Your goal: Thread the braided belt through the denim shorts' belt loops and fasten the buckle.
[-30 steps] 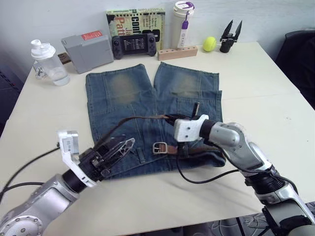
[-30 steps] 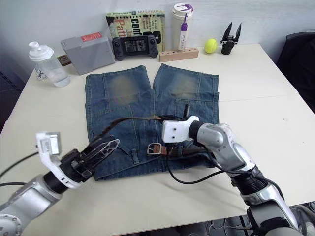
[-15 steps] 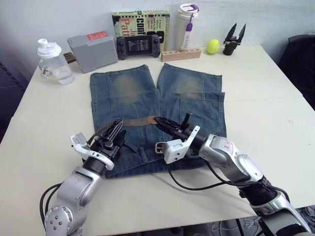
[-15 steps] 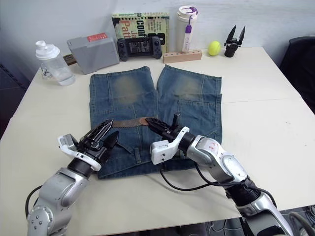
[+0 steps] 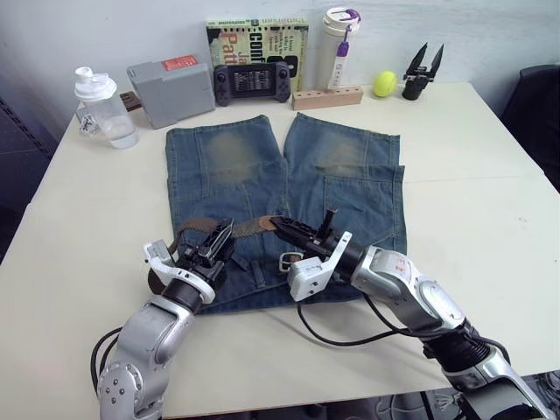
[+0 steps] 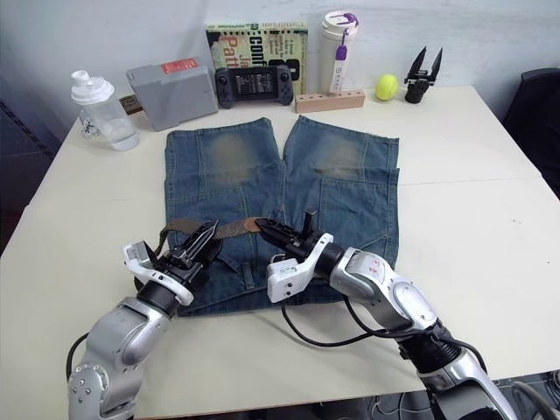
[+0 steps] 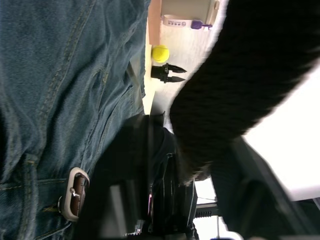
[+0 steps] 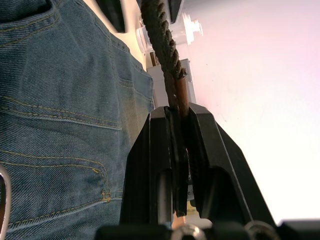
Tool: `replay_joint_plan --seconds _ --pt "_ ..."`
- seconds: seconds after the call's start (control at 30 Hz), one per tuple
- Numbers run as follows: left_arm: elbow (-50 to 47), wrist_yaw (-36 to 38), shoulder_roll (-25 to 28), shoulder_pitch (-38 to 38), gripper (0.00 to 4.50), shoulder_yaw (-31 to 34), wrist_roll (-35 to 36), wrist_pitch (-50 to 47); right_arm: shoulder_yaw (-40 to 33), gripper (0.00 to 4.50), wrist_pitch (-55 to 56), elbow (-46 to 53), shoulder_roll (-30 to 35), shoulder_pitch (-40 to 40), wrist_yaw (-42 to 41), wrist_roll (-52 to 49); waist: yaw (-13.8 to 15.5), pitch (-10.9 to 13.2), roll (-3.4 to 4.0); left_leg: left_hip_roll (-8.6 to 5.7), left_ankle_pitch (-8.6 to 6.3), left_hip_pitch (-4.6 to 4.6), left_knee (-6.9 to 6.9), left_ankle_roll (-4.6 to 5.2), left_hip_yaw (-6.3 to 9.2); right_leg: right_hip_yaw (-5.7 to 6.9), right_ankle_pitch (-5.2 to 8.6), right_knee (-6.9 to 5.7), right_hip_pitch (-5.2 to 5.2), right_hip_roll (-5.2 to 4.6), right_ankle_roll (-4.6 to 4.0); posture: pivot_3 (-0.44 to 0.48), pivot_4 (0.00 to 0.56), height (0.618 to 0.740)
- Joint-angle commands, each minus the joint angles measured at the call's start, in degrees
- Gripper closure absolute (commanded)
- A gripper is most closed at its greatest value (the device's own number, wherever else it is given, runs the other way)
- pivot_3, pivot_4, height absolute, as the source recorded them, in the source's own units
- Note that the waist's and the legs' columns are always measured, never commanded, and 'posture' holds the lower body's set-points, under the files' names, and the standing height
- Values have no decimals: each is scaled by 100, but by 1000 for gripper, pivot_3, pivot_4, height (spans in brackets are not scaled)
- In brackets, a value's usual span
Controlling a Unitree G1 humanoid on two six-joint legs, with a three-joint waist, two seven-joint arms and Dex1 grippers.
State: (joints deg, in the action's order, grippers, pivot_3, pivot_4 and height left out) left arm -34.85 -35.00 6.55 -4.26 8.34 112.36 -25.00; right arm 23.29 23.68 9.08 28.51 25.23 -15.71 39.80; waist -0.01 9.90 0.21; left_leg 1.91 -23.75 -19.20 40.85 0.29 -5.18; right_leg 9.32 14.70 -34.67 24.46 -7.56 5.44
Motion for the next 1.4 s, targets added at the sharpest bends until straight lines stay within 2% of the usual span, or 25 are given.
replay_joint_plan --seconds 0.03,0.3,0.33,0.37,0.43,0.47,0.5,0.57,0.6,0.63,0.77,0.97,1.17,1.4 --pt "-17 2 -67 76 4488 55 64 -47 -147 4500 50 366 -72 -43 -24 -113 0 0 0 0 0 0 0 0 0 0 0 0 0 0 0 0 150 722" --pt "-11 135 -183 189 4488 161 64 -38 -350 4500 -359 440 -300 -183 -364 -706 2 0 0 0 0 -1 -1 0 1 1 0 3 -1 1 0 0 150 722" --pt "-25 174 -195 207 4500 187 64 -39 -400 3641 -495 456 -359 -221 -481 -950 4 0 0 0 0 -1 -1 0 1 1 0 3 -2 1 0 0 150 722" --pt "-39 210 -185 221 4500 225 64 -36 -456 3373 -686 485 -421 -275 -622 -1211 5 0 0 0 0 -1 -1 0 1 2 0 3 -1 0 0 0 150 722" --pt "-68 326 -39 212 4500 420 64 -10 -594 2500 -1217 559 -501 -425 -1082 -1942 8 0 0 1 0 -1 -1 0 3 2 0 4 -2 1 0 0 150 722" --pt "-81 415 73 172 4500 552 64 -11 -711 1897 -1425 607 -497 -485 -1268 -2267 9 0 0 1 0 -1 -1 0 4 1 0 5 -4 1 0 0 150 722" --pt "-90 514 197 95 4500 685 64 -37 -833 1611 -1655 660 -462 -540 -1477 -2609 10 0 -1 0 0 -1 -1 0 3 2 0 4 -3 0 0 0 150 722" --pt "-112 723 477 -200 4500 907 64 -186 -1175 789 -2130 791 -328 -621 -1871 -3333 3 1 1 1 0 -2 -1 1 5 2 0 5 -4 1 0 0 150 722" --pt "-108 904 724 -417 4500 1000 64 -352 -1330 213 -2555 872 -206 -665 -2169 -3706 1 2 3 1 -2 -1 -5 3 5 4 0 7 -3 2 0 0 150 722" --pt "-109 1040 940 -643 4500 1064 64 -485 -1496 91 -2700 911 -93 -692 -2335 -3970 2 2 3 1 -3 1 -7 5 7 5 0 8 -2 2 0 0 150 722" --pt "33 1521 1538 -1432 4500 1218 -299 -900 -2146 91 -4046 1118 137 -747 -2854 -5317 7 3 4 1 -5 0 -8 9 7 5 0 12 -2 2 0 0 150 722" --pt "9 1812 1859 -1589 4500 957 -989 -1043 -2540 91 -5294 1513 443 -677 -3273 -6552 47 8 14 -2 -8 4 -11 14 8 4 1 12 -1 1 -2 0 150 722" --pt "123 1938 1850 -1424 4500 653 -1534 -1035 -2571 91 -5750 1829 601 -717 -3175 -6885 43 8 14 -3 -8 4 -20 14 3 1 1 14 4 1 -1 0 150 722" --pt "347 1896 1722 -1157 4500 402 -1831 -1016 -2610 91 -5903 2010 640 -798 -3022 -6987 59 8 14 -4 -8 4 -19 14 1 0 0 14 4 0 0 0 150 722"
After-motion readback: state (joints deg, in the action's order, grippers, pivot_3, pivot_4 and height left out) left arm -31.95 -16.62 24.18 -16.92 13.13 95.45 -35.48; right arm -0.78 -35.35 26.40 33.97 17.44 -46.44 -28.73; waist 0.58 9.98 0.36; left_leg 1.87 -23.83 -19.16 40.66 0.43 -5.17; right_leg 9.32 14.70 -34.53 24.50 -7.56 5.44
